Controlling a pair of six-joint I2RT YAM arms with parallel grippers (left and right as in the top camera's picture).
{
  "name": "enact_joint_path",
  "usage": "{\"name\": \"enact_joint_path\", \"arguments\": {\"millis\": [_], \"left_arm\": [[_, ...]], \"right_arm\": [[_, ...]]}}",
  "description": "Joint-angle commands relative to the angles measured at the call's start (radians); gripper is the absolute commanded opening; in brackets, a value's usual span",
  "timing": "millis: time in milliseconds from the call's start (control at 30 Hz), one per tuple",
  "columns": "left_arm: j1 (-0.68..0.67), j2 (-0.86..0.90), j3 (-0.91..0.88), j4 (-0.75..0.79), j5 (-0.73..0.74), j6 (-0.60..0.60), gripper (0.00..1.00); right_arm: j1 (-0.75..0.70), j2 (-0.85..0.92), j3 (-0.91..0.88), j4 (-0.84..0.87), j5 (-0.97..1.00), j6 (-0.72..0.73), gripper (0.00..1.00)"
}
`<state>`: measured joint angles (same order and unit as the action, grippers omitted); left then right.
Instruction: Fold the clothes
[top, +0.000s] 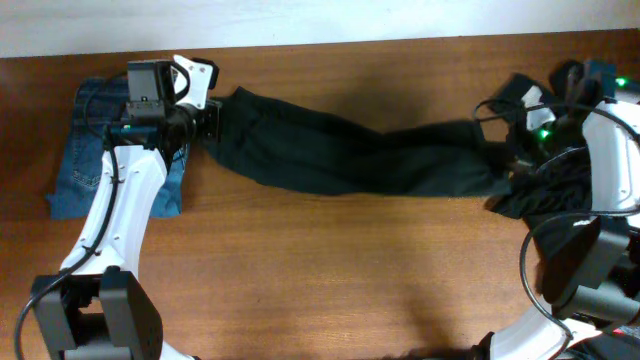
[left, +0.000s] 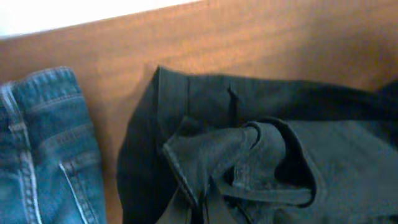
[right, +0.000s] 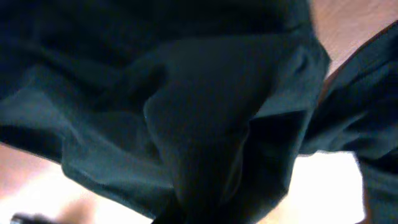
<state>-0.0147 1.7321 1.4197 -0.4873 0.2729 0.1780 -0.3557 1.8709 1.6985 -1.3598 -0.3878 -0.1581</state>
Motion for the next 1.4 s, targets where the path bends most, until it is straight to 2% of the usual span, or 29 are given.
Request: {"name": "enact_joint_path", "arguments": {"millis": [0,200,533,733,1000,1033,1100,1167,1233,1367], "left_arm": [[0.002,0.003,0.018,0.048,-0.012,-0.009,0.01],[0.002,0.014,0.018,0.106,-0.182,-0.077,0.01],[0.002,0.119,0.018,0.215,-0.184,-0.088,0.01],[0.002,0.148,0.018,0.321,-0.183,-0.088,0.06],[0.002,0.206,0.018,0.317,-0.183,-0.088,0.08],[0.002,0.220,0.018,0.314,-0.184,-0.088,0.09],[0.002,0.244,0.018,0.296,-0.184,-0.088,0.13],[0.002,0.268,0.018,0.269,-0.184,-0.087,0.26],[0.002,0.280,0.018,0.248,-0.184,-0.087,0.36],[0.003,0.282,0.018,0.221,-0.184,-0.087,0.55]], "right_arm": [[-0.018,-0.017,0.023,0.064,0.042,0.063,0.04],[-0.019,-0.016,0.023,0.185,0.090,0.071,0.04],[-0.019,0.016,0.022,0.295,0.111,0.101,0.04],[-0.018,0.067,0.021,0.388,0.111,0.108,0.05],[-0.018,0.179,0.019,0.406,0.173,0.116,0.09],[-0.018,0.200,0.019,0.398,0.182,0.116,0.12],[-0.018,0.240,0.019,0.380,0.198,0.115,0.25],[-0.018,0.272,0.019,0.356,0.217,0.116,0.37],[-0.018,0.289,0.019,0.335,0.233,0.116,0.42],[-0.018,0.291,0.019,0.306,0.282,0.134,0.45]]}}
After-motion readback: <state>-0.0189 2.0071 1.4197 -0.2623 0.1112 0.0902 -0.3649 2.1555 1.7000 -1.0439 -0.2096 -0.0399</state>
